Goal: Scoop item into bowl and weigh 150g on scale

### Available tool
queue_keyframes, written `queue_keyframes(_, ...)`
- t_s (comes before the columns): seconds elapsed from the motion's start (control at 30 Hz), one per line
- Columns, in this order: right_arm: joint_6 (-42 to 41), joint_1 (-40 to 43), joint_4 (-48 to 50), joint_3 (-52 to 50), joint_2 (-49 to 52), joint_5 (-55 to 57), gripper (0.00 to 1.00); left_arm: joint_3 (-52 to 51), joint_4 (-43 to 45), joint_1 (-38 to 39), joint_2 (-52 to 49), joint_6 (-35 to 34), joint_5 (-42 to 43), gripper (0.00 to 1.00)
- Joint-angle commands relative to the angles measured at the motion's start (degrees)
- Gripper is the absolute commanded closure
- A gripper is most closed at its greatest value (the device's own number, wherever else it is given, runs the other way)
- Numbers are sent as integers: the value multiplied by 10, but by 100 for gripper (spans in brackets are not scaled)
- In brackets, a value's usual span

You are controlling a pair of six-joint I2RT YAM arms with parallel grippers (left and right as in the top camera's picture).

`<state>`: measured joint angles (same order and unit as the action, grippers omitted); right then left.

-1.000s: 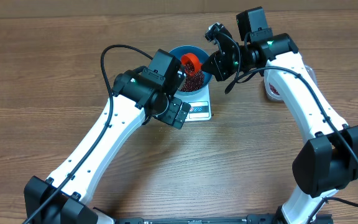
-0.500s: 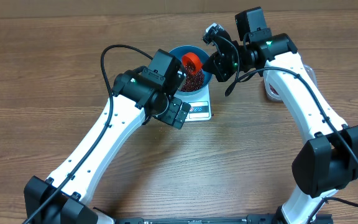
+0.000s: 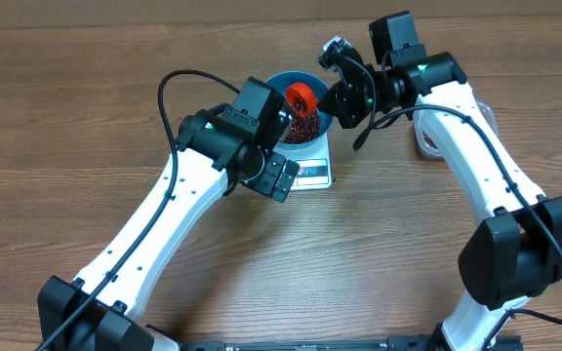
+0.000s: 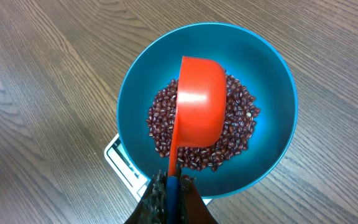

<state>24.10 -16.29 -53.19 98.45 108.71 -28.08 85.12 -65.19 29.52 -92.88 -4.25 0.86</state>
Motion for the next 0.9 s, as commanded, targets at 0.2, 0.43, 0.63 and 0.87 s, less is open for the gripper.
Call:
queue_keyframes(0.2, -5, -5, 0, 14, 0, 2, 96, 5, -2, 1, 6, 9, -2, 0)
queue_keyframes(0.43, -19, -5, 2, 14, 0, 2, 96, 5, -2, 1, 6, 9, -2, 0)
queue_keyframes(0.63, 48, -6, -38, 14, 0, -2, 96, 5, -2, 1, 6, 9, -2, 0)
queue_keyframes(0.87, -63, -4, 2, 14, 0, 42, 96, 5, -2, 1, 6, 9, -2, 0)
